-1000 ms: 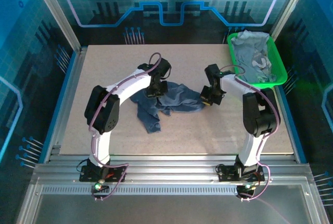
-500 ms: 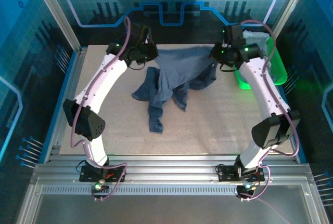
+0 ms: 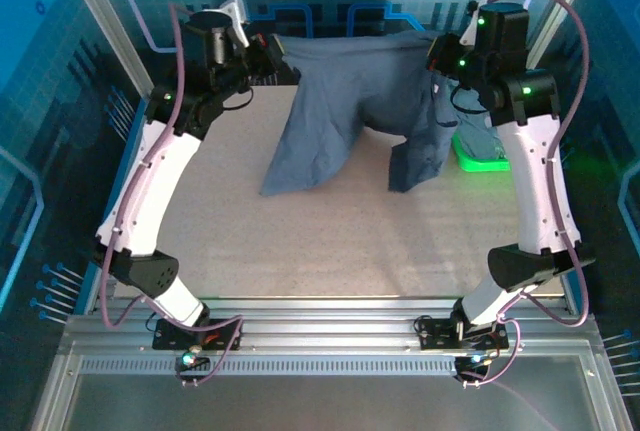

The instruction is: Fold and stack the t-shirts

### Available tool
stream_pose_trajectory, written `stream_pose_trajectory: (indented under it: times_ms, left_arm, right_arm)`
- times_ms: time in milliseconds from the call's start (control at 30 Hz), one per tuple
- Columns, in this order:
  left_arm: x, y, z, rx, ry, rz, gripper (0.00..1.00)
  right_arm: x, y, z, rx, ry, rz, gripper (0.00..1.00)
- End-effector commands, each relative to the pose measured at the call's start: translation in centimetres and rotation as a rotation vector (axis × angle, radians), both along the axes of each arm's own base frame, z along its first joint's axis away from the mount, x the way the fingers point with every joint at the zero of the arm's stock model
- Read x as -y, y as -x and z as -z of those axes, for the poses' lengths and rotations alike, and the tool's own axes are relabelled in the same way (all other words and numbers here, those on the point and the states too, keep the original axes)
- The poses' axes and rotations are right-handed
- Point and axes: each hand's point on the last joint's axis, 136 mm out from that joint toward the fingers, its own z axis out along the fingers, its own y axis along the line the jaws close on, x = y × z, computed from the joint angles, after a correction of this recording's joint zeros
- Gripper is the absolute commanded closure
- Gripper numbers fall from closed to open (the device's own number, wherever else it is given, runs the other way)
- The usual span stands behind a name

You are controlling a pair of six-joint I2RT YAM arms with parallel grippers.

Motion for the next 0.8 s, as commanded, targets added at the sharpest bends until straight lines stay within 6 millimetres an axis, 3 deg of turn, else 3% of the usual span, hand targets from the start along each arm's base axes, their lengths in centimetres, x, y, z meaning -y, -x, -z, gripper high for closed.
stream_pose_trajectory:
  times_ms: [0, 167, 300, 467, 600, 667, 767]
  left_arm:
    - [-2.4, -0.6, -3.8, 0.120, 0.038, -0.065, 1.00]
    - [-1.0, -5.1, -2.2, 0.065, 0.127, -0.007, 1.00]
    - [2.2, -9.3, -1.2, 0.042, 0.264, 0.092, 1.00]
    - [5.3, -12.4, -3.2, 0.107, 0.451, 0.194, 1.00]
    - [5.3, -13.4, -6.0, 0.208, 0.574, 0.215, 1.00]
    - [3.7, -14.2, -6.4, 0.232, 0.615, 0.178, 1.00]
    - [0.3, -16.0, -5.5, 0.225, 0.635, 0.103, 1.00]
  right_arm:
    - [1.4, 0.9, -3.9, 0.119, -0.006, 0.004, 1.00]
    - [3.4, 1.7, -5.4, 0.161, -0.065, 0.058, 1.00]
    - [4.7, 4.0, -7.0, 0.199, -0.084, 0.090, 1.00]
    - [4.8, 7.8, -9.6, 0.287, -0.095, 0.061, 1.00]
    - [2.3, 10.1, -11.4, 0.351, -0.158, -0.069, 1.00]
    - [-0.6, 10.2, -10.9, 0.329, -0.198, -0.179, 1.00]
    - [-7.7, 10.1, -8.4, 0.267, -0.211, -0.380, 1.00]
